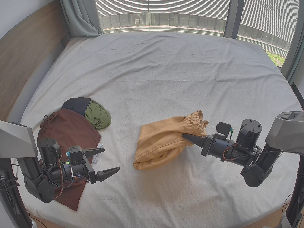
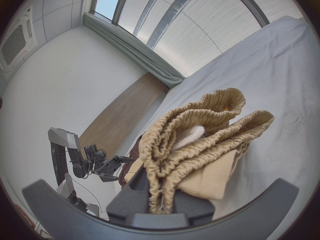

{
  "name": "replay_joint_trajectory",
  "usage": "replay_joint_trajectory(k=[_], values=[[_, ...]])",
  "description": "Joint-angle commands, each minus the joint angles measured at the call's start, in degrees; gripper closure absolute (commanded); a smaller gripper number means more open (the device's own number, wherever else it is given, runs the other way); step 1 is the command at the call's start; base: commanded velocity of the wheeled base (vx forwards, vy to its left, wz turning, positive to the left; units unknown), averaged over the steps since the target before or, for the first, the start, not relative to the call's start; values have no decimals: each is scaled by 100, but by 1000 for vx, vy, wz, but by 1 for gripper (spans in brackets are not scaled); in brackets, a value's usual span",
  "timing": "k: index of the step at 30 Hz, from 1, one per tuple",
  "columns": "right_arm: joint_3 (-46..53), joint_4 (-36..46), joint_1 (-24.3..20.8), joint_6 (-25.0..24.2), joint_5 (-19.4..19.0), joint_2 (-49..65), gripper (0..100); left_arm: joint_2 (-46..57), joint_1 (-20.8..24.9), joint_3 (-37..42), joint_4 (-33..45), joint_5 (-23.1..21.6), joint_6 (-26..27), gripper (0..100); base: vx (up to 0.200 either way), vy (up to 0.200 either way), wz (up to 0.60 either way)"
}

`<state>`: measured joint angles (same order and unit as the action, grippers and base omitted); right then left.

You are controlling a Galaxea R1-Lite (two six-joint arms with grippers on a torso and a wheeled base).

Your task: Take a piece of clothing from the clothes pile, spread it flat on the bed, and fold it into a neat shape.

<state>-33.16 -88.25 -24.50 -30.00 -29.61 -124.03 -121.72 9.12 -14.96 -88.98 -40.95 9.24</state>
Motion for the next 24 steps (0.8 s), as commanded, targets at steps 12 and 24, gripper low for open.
replay_joint_trajectory(k=[12, 24], values=[[-701, 9, 86, -243, -282, 89, 100, 35, 2, 2, -5, -1, -1, 0, 0, 0, 0], [-1685, 308, 139, -410, -440, -43, 100, 35, 2, 2, -5, -1, -1, 0, 0, 0, 0]])
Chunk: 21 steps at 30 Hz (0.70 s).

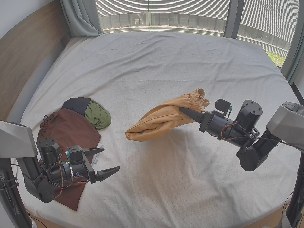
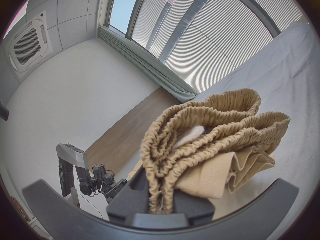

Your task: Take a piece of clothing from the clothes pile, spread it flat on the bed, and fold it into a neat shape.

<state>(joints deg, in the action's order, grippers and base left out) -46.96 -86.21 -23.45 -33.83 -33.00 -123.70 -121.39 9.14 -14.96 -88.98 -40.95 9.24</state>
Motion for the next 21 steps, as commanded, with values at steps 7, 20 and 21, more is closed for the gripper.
replay_joint_trajectory(k=[7, 20, 21], values=[[-1035, 342, 87, -335, -242, -304, 100, -7, -9, 2, -5, -1, -10, 0, 0, 0, 0], [-3267, 1660, 315, -493, -356, -1183, 100, -16, -18, 2, -5, -1, -28, 0, 0, 0, 0], [-3390, 1748, 324, -493, -356, -1227, 100, -7, -18, 2, -5, -1, -28, 0, 0, 0, 0]])
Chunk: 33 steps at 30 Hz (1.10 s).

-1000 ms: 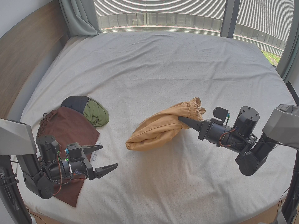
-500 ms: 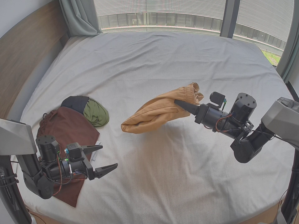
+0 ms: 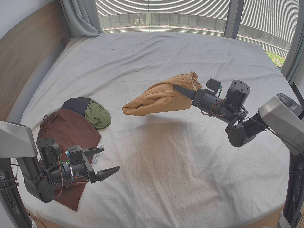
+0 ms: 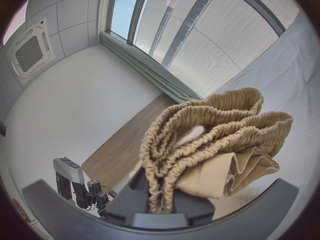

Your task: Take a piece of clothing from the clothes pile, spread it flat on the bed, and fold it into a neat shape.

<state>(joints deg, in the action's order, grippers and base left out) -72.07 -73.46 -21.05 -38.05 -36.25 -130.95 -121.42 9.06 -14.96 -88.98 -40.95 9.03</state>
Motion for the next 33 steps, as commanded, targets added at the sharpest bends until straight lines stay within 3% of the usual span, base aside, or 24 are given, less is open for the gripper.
replay_joint_trajectory(k=[1, 20, 33], values=[[-1037, 570, 101, -71, -31, -563, 100, -5, -9, -7, -5, -1, -7, 0, 0, 0, 0], [-1468, 904, 163, -71, -4, -994, 100, -22, -18, -16, -5, -54, -16, 0, 0, 0, 0], [-3199, 1888, 365, -71, 13, -1196, 100, -31, 0, 2, -5, -71, -24, 0, 0, 0, 0]])
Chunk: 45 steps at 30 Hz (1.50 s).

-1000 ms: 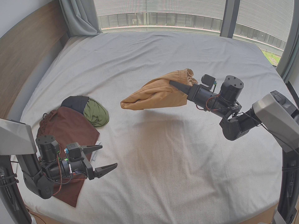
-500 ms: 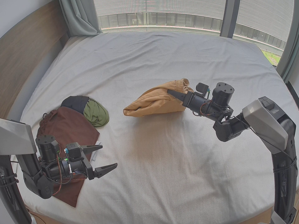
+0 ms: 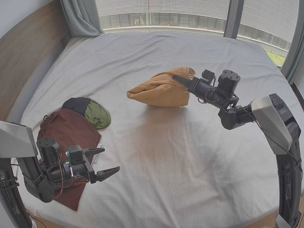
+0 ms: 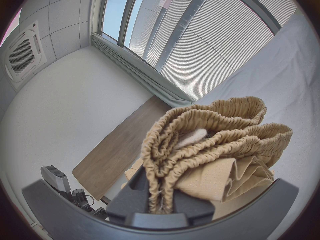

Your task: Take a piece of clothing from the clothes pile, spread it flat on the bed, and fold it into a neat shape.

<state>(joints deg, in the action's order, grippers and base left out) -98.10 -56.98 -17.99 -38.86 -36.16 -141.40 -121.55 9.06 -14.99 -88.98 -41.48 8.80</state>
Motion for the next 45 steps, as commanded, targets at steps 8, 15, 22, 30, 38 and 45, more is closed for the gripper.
replay_joint_trajectory(k=[8, 15, 22, 30, 38, 45], values=[[-1649, 600, 129, 10, 12, -705, 100, -35, 8, 40, -5, -26, -1, 0, 0, 0, 0], [-1649, 794, 112, 10, 39, -1329, 100, -9, 0, 58, -5, -70, -10, 0, 0, 0, 0], [-236, 627, 77, 54, 100, -1004, 100, 18, 0, 67, -5, -79, -19, 0, 0, 0, 0], [1021, -173, 112, 72, 118, -845, 100, 18, 0, 67, -5, -79, -10, 0, 0, 0, 0], [1407, -578, 85, 63, 118, -986, 100, 9, 8, 67, -5, -79, -10, 0, 0, 0, 0], [1416, -745, 85, 63, 135, -1171, 100, 9, 8, 67, -5, -79, -10, 0, 0, 0, 0]])
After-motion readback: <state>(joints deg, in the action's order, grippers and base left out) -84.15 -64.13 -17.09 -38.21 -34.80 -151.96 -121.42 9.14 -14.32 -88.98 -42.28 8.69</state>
